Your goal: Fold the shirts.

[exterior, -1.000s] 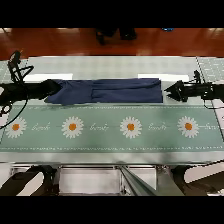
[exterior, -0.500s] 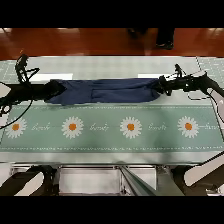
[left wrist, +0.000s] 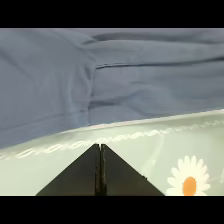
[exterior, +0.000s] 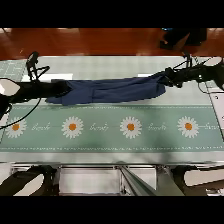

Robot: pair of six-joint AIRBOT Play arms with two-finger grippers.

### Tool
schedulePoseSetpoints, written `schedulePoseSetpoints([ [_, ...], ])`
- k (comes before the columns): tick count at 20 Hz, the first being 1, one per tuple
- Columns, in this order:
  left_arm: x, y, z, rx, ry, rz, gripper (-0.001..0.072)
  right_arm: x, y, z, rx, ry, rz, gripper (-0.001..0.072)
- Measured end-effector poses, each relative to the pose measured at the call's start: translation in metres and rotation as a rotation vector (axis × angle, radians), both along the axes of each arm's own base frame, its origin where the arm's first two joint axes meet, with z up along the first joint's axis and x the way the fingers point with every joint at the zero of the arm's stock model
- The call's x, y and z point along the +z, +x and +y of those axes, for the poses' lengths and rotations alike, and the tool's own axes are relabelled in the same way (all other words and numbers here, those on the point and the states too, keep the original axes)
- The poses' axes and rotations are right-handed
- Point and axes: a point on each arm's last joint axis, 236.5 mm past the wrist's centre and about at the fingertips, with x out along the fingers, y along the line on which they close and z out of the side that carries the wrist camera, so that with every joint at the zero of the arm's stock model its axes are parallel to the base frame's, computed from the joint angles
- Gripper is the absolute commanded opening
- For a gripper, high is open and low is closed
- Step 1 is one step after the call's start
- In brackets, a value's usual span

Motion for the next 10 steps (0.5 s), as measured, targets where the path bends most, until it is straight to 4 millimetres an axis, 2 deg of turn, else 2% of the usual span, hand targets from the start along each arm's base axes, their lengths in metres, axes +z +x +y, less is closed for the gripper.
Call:
schedulePoseSetpoints([
  [2, -0.004, 0.005, -0.028, -0.059, 0.001, 0.0, 0.0029, 0.025, -0.019, -0.011, 0.003, -0.046, -0.029, 0.002],
  [4, -0.011, 0.011, -0.066, -0.132, -0.001, 0.01, 0.0029, 0.048, -0.042, -0.021, 0.0, -0.085, -0.059, 0.002],
  [8, -0.028, 0.025, -0.158, -0.299, -0.005, 0.043, 0.0029, 0.087, -0.091, -0.035, -0.025, -0.138, -0.119, 0.002],
  [10, -0.043, 0.024, -0.207, -0.392, -0.009, 0.094, 0.0029, 0.104, -0.114, -0.038, -0.036, -0.158, -0.148, 0.002],
])
